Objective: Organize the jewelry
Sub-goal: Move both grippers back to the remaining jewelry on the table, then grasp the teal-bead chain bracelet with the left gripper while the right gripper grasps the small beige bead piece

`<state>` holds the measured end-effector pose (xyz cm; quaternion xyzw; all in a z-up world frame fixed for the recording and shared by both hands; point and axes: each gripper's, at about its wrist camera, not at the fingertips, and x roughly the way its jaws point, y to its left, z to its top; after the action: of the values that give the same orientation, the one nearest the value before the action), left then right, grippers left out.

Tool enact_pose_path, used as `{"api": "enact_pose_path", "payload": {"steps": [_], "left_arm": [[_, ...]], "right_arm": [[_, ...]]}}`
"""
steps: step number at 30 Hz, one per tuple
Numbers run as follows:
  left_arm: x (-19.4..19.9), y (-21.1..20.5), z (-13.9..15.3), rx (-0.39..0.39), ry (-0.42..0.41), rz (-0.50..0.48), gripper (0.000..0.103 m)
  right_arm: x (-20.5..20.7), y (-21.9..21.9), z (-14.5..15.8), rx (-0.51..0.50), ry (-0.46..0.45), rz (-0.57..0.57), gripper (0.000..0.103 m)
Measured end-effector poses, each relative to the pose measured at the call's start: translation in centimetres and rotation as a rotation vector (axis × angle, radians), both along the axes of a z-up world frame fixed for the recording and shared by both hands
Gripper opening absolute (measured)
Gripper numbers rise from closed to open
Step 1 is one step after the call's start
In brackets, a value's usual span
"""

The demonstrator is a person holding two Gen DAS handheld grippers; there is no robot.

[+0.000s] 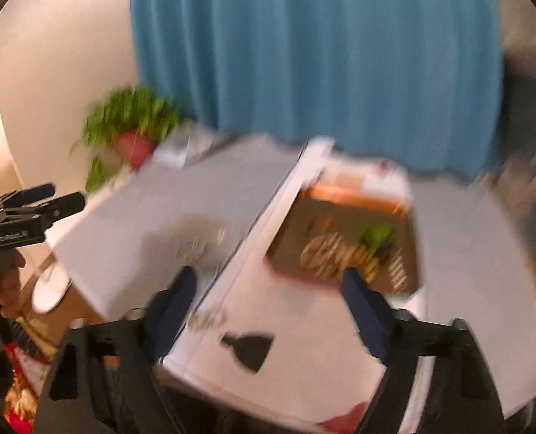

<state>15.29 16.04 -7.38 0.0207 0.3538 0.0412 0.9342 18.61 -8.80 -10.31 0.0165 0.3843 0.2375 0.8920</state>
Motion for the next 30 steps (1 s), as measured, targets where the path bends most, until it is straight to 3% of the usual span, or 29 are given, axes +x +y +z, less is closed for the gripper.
{"api": "enact_pose_path", "payload": {"steps": [2, 3, 4, 6, 8, 12, 14, 16, 19, 22, 26, 28, 29, 30], "left_arm": [[0.7, 0.0, -2.7, -0.014, 0.032, -0.022, 0.1], [1.1, -0.1, -3.8, -0.018, 0.053, -0.034, 0.093], [1.6, -0.1, -4.7, -0.019, 0.069, -0.042, 0.088], [2.6, -0.4, -7.0, -0.026, 0.118, -0.056, 0.066], [3.3, -0.6, -8.7, -0.048, 0.164, -0.069, 0.055], [4.1, -0.3, -10.9, -0.131, 0.208, -0.102, 0.054], [4.6, -0.3, -11.2, -0.144, 0.201, -0.112, 0.05], [5.2, -0.6, -11.1, -0.166, 0.199, -0.142, 0.045], [6.4, -1.4, -10.9, -0.156, 0.195, -0.192, 0.041], [8.2, -3.4, -11.5, -0.112, 0.199, -0.286, 0.041], [9.8, -6.2, -13.3, -0.018, 0.222, -0.386, 0.042], [9.9, -6.9, -14.1, 0.013, 0.223, -0.417, 0.032], [9.8, -7.1, -14.1, -0.011, 0.222, -0.446, 0.018], [9.8, -7.1, -14.1, -0.017, 0.227, -0.454, 0.013]], "right_arm": [[0.8, 1.8, -3.3, -0.003, 0.067, 0.056, 0.04], [0.9, 2.3, -4.3, -0.015, 0.078, 0.069, 0.037], [1.1, 3.3, -5.6, -0.028, 0.09, 0.091, 0.036], [1.8, 4.7, -7.1, -0.011, 0.115, 0.133, 0.036], [2.7, 6.1, -8.4, -0.018, 0.141, 0.151, 0.036], [4.3, 8.3, -11.5, -0.075, 0.21, 0.17, 0.031], [4.3, 9.0, -12.0, -0.154, 0.12, 0.179, 0.006], [4.6, 8.7, -12.4, -0.157, 0.117, 0.191, 0.006], [5.3, 6.0, -13.0, -0.132, 0.138, 0.115, 0.006], [5.7, 2.5, -13.2, -0.074, 0.172, 0.041, 0.006], [5.8, 0.3, -14.0, -0.071, 0.195, 0.005, 0.006], [5.8, 0.1, -13.6, -0.076, 0.21, 0.021, 0.006], [5.6, 0.1, -13.5, -0.077, 0.2, 0.021, 0.006], [5.8, 0.3, -13.5, -0.082, 0.202, 0.021, 0.007]]}}
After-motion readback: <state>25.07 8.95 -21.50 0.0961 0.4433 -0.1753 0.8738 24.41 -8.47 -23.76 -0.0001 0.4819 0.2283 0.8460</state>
